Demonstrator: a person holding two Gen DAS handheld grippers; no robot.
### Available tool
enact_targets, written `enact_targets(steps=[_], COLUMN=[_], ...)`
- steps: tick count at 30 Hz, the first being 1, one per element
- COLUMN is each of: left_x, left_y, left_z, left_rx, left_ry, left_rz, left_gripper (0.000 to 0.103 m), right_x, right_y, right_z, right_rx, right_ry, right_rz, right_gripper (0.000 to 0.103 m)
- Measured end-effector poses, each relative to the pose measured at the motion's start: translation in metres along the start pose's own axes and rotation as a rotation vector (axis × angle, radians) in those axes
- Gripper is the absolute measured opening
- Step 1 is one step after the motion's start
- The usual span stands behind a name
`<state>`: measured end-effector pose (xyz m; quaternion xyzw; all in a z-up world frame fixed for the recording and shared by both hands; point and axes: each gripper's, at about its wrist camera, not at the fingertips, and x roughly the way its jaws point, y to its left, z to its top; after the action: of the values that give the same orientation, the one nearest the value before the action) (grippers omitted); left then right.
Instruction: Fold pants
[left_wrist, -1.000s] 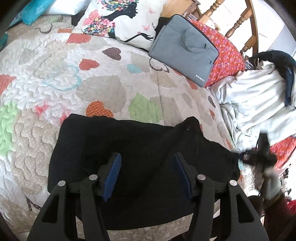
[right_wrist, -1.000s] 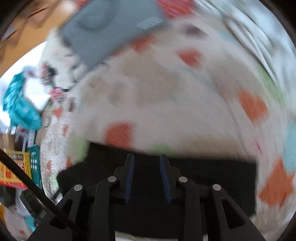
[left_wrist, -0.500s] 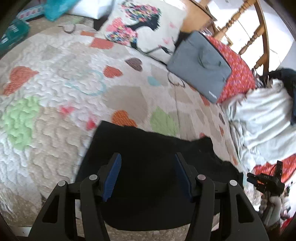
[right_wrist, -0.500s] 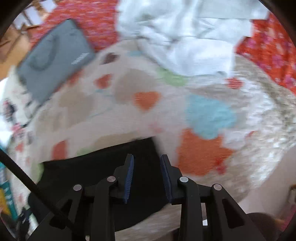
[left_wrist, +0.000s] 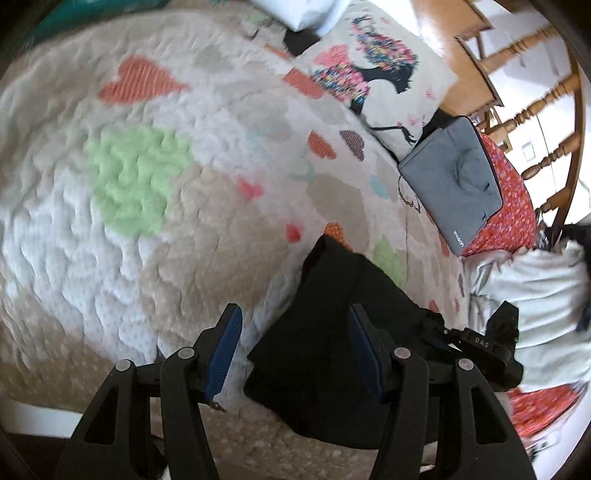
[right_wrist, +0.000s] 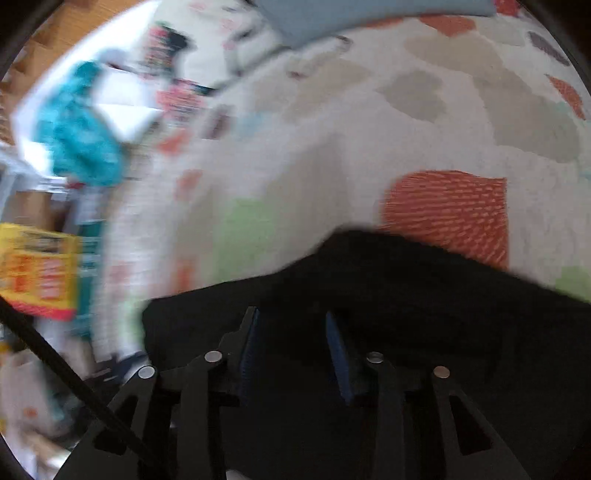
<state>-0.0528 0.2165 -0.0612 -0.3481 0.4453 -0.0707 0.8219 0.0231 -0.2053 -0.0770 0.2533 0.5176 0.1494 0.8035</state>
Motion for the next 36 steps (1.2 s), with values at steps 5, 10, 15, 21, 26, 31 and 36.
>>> enact_targets(steps=[5,10,15,21,26,31,36], left_x=[0.016,0.027,0.019,0.006,0.019,0.070,0.119], left_y=[-0.005,-0.025,-0.017,-0.067,-0.163,-0.260,-0.349], left_z=[-0.006,-0.016,-0.010,-0.014,-0.035,-0.073,-0.129], left_rx=[0.001,0.120,0.060,0.239,0.524,0.754,0.942], left_ry=[0.074,0.092,0.063,-0.023,0.080,0.270,0.396], left_rz=[0.012,0.139,0.117,0.081,-0.029,-0.131,-0.225], left_gripper=[0.058,0.054,0.053,0.054,0.060,0.061,0.061], right_x=[-0.022,-0.048,-0.114,-0.225,-0.252,-0.229,-0.207], right_y=[0.001,0.013,-0.031,-0.138,-0.199,-0.218,-0.224], right_z=[-0.003,-0.007,-0.019,-0.077,-0.137,-0.162,-0.176], right_rx=[-0.018,-0.128,-0.022,0.308,0.532,0.597,0.595], right_ry=[-0.007,-0.040,-0.141,-0.414,-0.500,-0.464,-0.434], right_rz=[-0.078,-0.162,-0.174,-0.257,-0.206,-0.171,-0.186], right_gripper=[0.035,0.043,0.045,0.056,0.062,0.062,0.062])
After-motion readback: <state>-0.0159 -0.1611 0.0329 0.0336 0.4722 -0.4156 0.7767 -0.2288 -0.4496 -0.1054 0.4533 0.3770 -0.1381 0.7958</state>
